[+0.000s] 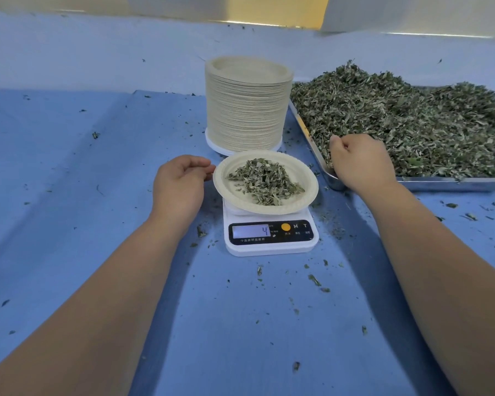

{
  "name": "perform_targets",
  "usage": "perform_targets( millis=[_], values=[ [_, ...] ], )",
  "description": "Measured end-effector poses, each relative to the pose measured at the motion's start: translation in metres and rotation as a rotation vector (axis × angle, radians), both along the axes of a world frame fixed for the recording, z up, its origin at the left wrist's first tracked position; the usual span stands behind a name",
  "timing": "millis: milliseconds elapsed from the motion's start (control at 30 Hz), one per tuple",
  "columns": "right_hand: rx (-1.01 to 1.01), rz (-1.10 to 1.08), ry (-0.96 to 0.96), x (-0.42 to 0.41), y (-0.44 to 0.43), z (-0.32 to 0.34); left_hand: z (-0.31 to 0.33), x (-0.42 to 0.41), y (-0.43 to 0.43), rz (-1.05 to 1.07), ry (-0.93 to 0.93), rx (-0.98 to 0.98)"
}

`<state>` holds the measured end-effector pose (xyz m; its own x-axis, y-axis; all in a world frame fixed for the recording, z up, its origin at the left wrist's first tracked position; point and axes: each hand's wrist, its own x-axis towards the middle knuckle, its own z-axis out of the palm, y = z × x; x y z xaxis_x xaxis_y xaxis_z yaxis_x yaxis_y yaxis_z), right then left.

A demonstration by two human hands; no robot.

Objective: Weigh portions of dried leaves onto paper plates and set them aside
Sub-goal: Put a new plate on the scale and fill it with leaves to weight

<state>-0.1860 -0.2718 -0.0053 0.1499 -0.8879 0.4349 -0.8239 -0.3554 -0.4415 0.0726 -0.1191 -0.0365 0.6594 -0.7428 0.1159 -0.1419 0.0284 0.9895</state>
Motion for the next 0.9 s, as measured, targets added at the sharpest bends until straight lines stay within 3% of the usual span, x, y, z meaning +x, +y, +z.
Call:
perform_targets(
  millis=[300, 533, 700, 900],
  values=[
    [-0.034, 0.050, -0.045, 0.009, -0.001, 0.039, -0.003, 0.002, -0.002, -0.018, -0.005, -0.009],
    [-0.053, 0.314, -0.175, 0.068, 0.032, 0.064, -0.005, 0.003, -0.002, -0.026, -0.003, -0.009],
    [-0.090, 0.479, -0.050, 0.103, 0.056, 0.067, -0.004, 0.002, -0.001, -0.038, -0.012, -0.006],
    [-0.055, 0.494, 0.113, 0.111, 0.053, 0.059, -0.003, 0.001, -0.002, -0.036, -0.003, -0.005]
  ],
)
